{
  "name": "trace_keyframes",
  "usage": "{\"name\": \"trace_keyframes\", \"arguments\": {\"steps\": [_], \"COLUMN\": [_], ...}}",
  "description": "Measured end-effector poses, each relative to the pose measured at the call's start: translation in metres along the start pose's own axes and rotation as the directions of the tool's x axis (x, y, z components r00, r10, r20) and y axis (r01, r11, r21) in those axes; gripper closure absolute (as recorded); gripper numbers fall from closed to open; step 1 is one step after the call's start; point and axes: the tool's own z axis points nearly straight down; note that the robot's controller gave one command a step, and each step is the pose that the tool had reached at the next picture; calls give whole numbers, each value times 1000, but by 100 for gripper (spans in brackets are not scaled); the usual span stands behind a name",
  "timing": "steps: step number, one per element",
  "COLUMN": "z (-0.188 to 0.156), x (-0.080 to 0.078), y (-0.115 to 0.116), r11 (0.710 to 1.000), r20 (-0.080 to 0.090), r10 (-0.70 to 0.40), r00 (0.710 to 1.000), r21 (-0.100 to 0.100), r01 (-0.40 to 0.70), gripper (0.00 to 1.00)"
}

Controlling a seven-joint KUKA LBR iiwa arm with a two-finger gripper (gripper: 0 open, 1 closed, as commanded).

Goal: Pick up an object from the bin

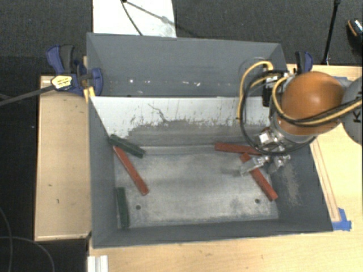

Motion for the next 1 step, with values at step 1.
{"name": "trace_keyframes", "arguments": {"steps": [1], "z": [1], "x": [3], "y": [1], "r11": [1000], "r20": [-3], "r10": [9], "r00": [1000], "r21": [-5], "r01": [-9], "gripper": [100]}}
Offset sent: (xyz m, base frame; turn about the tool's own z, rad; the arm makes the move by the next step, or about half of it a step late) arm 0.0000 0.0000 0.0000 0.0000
